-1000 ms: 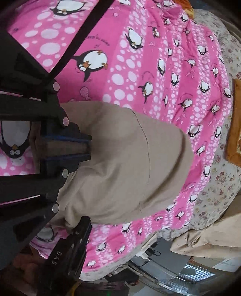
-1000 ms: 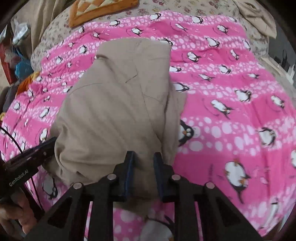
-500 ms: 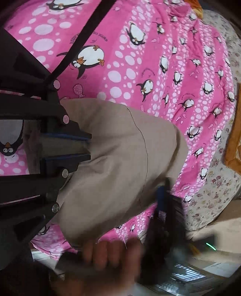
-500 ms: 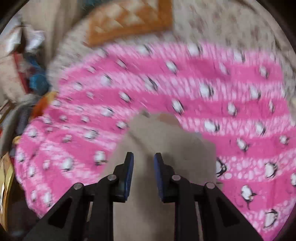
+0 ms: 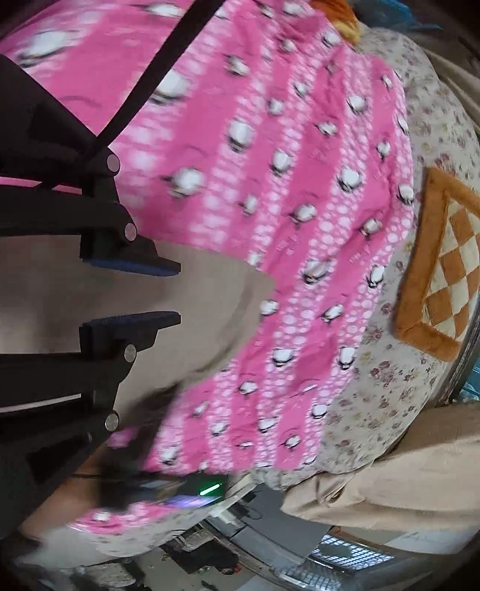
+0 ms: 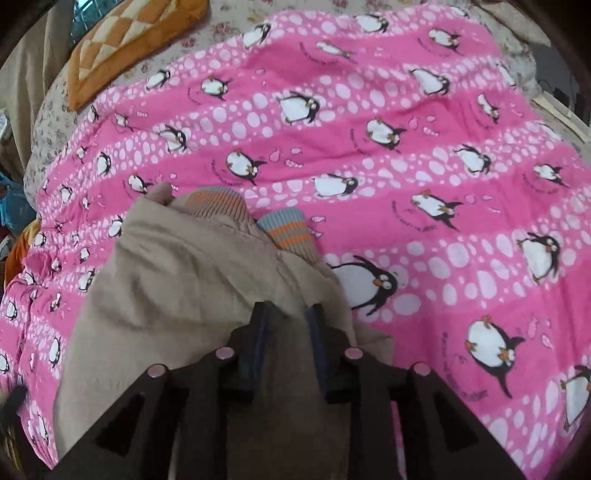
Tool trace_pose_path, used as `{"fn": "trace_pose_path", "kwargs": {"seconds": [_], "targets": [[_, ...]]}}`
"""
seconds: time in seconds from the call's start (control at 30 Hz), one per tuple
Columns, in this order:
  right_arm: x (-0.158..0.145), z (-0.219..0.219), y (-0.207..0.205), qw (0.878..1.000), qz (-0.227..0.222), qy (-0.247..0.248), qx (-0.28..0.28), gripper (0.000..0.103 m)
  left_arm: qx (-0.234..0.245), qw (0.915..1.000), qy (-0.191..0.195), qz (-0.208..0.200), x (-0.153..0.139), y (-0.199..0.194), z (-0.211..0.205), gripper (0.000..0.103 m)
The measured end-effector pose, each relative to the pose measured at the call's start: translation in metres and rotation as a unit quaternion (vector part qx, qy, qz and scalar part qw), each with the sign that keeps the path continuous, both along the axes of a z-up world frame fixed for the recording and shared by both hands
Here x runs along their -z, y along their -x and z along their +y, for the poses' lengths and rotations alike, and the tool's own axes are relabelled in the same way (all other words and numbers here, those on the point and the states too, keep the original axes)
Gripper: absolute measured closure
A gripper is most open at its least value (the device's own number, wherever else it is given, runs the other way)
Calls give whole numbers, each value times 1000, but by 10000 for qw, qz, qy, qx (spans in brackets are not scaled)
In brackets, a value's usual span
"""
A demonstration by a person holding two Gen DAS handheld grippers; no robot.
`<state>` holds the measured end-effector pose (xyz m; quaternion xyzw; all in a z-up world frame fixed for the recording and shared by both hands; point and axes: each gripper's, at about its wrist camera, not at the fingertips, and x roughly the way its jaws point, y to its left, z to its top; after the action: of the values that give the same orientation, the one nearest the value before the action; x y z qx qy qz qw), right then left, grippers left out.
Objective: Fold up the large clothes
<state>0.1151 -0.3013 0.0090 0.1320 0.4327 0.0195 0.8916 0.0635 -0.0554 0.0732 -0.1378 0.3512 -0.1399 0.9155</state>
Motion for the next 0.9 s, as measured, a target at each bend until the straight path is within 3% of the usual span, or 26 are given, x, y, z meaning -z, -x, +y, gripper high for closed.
{"fn": "trace_pose_path", "kwargs": {"seconds": [0.17,0.23,0.27,0.33,0.4,0.47,0.6,0.9], "targets": [[-39,-6,22,9982,-590,75,87,71,-70,9991,-214,356,-9,-75,-22,95],[-50,-1,25,9963,-817,276,58,56,15,9992,-216,322,0,-92,-31,85],[-48,2,24,9964,-779,318,30,51,33,9990,-170,411,10,-97,-34,79],[-23,5,12,9993,-177,340,26,48,26,9960,-333,829,52,-102,-42,77],[8,4,2,9992,390,63,27,47,48,9960,-650,605,84,-93,-47,73],[15,5,1,9992,382,66,75,42,-56,9982,-413,422,81,-89,-39,73],[13,13,1,9987,292,398,136,35,-24,9985,-255,487,83,-92,-33,72],[17,15,4,9975,155,613,308,26,-46,9988,-110,471,83,-94,-32,72]]}}
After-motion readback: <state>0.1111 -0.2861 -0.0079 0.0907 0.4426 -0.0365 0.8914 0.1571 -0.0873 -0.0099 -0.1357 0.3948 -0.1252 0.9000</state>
